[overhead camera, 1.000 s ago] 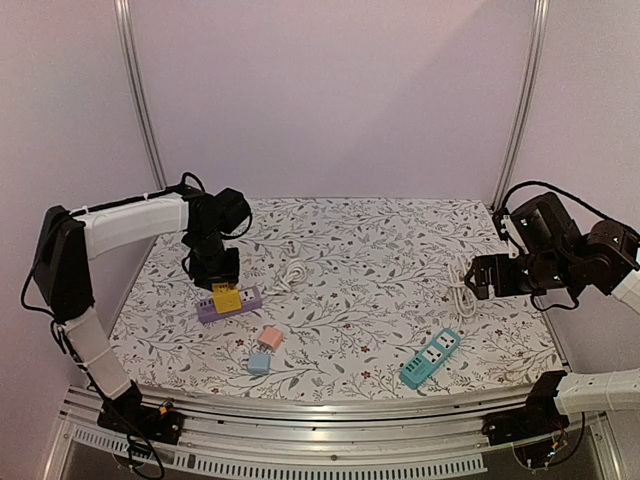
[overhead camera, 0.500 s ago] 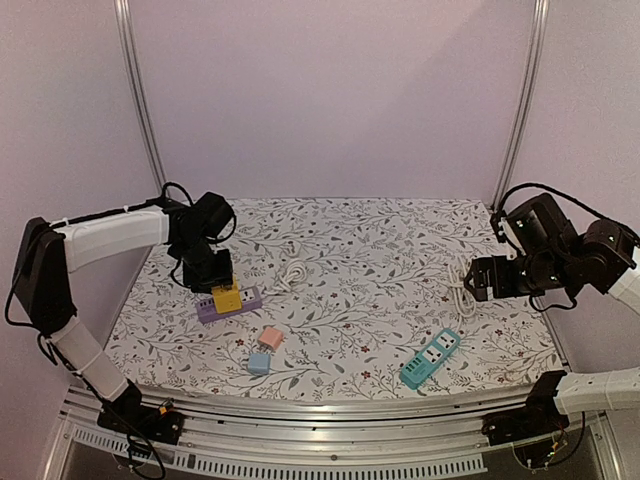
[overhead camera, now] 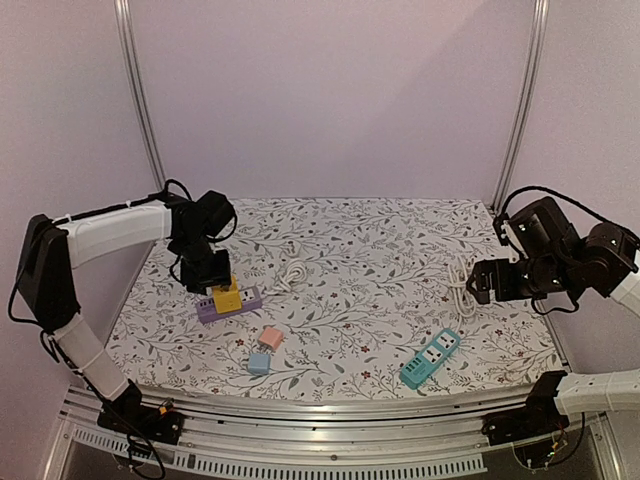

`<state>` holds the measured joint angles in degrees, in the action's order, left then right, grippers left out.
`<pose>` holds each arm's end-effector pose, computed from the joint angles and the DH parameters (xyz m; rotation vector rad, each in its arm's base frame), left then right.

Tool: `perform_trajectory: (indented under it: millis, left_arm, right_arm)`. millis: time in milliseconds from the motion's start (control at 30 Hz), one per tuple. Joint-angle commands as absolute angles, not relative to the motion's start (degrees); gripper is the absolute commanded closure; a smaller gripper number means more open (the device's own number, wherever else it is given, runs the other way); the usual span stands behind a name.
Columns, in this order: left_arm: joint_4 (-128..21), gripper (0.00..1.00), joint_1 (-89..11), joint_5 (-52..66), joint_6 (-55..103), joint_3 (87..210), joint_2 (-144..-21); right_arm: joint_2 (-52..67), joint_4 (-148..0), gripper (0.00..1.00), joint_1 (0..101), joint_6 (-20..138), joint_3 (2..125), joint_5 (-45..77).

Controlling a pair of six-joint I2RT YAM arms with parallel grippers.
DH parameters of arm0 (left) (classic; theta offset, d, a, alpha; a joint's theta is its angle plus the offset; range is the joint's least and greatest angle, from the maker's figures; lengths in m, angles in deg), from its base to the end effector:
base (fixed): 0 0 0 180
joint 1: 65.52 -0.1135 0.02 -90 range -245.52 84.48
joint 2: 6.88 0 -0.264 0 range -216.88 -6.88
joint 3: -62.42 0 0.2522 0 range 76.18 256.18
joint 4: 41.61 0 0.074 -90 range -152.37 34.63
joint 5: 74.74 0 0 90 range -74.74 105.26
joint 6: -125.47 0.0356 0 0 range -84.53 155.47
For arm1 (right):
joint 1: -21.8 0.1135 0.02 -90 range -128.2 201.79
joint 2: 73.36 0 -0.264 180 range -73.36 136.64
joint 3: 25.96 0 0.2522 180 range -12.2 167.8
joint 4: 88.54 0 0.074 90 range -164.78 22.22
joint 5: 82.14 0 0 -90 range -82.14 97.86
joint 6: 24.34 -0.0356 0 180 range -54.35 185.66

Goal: Insert the plug

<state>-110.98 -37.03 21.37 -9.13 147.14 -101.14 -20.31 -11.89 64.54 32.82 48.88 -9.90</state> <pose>0.2737 -0.1442 0.2276 -0.4245 2.8916 -0.0436 0.1231 0.0990 0.3299 -0.0913 2.4699 0.1742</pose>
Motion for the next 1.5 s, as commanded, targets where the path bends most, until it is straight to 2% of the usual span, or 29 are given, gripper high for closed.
perform_trajectory:
  millis: [0,233,500,767,967,1467]
  left_arm:
    - [-121.21,0.45,-37.48,25.19,-9.39,149.48,-100.1]
    - [-126.7,0.31,-36.28,28.32,-7.03,155.99,-96.49]
    - [-127.69,0.22,-28.94,29.59,-5.53,157.3,-92.7]
    - [-121.33,0.21,-18.4,26.89,-4.59,154.72,-90.81]
    - [-116.53,0.22,-12.86,23.77,-3.4,151.17,-93.78]
    - [-105.8,0.24,-10.94,23.26,2.42,146.34,-107.12]
  right_arm:
    - [-20.91,-12.29,0.01,64.61,32.55,48.43,-11.13]
    - [-20.04,-14.21,0.01,64.71,34.88,48.91,-11.25]
    - [-18.44,-17.94,0.01,64.71,36.95,47.71,-9.3]
    - [-16.31,-20.3,0.01,64.68,39.41,47.54,-6.99]
    - [-15.54,-19.52,0.01,64.67,40.83,48.17,-5.79]
    - [-19.1,-12.81,0.01,64.7,39.83,49.65,-6.77]
